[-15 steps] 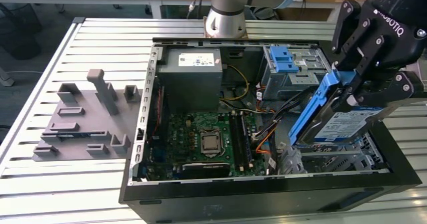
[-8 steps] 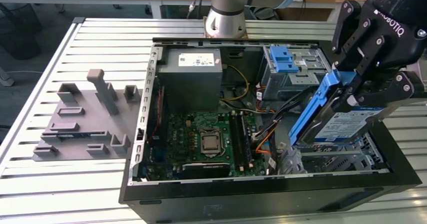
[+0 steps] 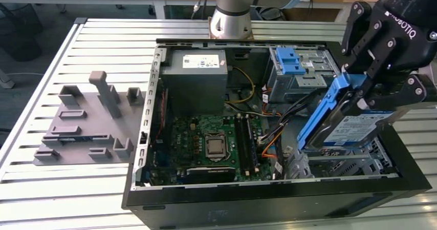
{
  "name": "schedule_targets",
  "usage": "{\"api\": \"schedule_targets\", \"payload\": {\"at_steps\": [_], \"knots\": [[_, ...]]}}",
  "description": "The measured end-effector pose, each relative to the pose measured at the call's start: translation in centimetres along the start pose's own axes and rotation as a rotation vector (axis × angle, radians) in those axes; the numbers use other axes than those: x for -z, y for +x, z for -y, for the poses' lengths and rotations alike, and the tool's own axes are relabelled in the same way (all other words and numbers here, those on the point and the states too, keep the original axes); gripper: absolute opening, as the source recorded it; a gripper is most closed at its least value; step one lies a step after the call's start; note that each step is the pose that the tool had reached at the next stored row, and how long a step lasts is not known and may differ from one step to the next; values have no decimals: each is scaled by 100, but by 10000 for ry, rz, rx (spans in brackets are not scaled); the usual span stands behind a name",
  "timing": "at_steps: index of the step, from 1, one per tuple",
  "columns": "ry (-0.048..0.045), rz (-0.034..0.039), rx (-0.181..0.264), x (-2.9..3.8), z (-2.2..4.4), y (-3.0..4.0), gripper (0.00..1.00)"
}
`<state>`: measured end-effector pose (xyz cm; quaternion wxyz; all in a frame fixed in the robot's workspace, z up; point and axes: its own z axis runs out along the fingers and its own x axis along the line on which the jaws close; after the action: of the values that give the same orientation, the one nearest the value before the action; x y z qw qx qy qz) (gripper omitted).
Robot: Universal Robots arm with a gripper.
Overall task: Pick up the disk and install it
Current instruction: 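Insert the disk into the insertion slot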
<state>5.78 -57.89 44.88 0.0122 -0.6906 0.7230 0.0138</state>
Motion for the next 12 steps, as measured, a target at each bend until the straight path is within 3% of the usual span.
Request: {"api": "schedule_targets", "payload": {"at_steps": [7,12], "knots": [[0,-2,1,-21,118,-5,36],[0,-1,0,-43,126,-4,36]]}}
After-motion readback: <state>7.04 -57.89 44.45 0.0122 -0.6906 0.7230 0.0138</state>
